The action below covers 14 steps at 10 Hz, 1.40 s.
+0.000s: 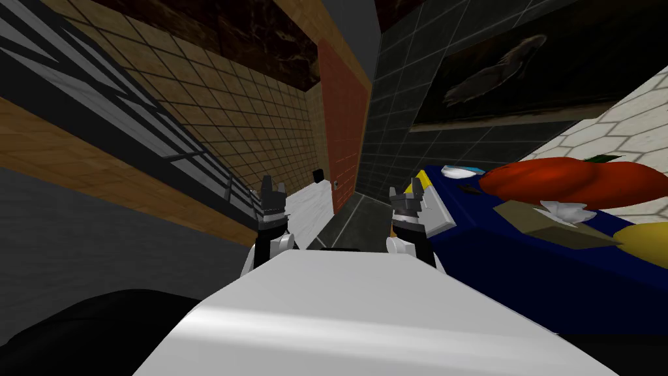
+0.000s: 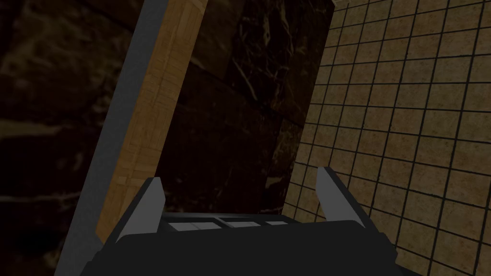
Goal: Push the door open
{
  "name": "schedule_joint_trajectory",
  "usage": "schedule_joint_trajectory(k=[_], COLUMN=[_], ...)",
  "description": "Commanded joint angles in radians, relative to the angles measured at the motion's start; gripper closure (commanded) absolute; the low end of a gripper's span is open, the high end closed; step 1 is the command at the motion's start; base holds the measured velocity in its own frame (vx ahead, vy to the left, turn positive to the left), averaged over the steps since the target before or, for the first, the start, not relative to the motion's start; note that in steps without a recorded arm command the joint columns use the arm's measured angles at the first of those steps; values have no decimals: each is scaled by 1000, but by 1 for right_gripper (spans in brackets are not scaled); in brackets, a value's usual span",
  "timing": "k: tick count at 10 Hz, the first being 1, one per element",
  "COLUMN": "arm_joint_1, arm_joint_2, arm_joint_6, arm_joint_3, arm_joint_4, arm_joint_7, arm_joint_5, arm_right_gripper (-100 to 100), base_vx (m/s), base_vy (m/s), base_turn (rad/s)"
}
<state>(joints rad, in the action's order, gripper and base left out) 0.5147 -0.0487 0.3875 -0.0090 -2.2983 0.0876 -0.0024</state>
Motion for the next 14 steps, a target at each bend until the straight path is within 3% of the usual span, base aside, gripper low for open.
schedule_joint_trajectory(k=[1, 14], arm_joint_1=[4, 36], arm_joint_2=[12, 75], arm_joint_6=[22, 186], arm_joint_3=[5, 42], arm_joint_4=[29, 239], arm_joint_7=[-32, -261], arm_joint_5=[23, 194], arm_right_gripper=[-100, -100], base_vx=[136, 145], base_vy=[9, -14], base_turn=[11, 10])
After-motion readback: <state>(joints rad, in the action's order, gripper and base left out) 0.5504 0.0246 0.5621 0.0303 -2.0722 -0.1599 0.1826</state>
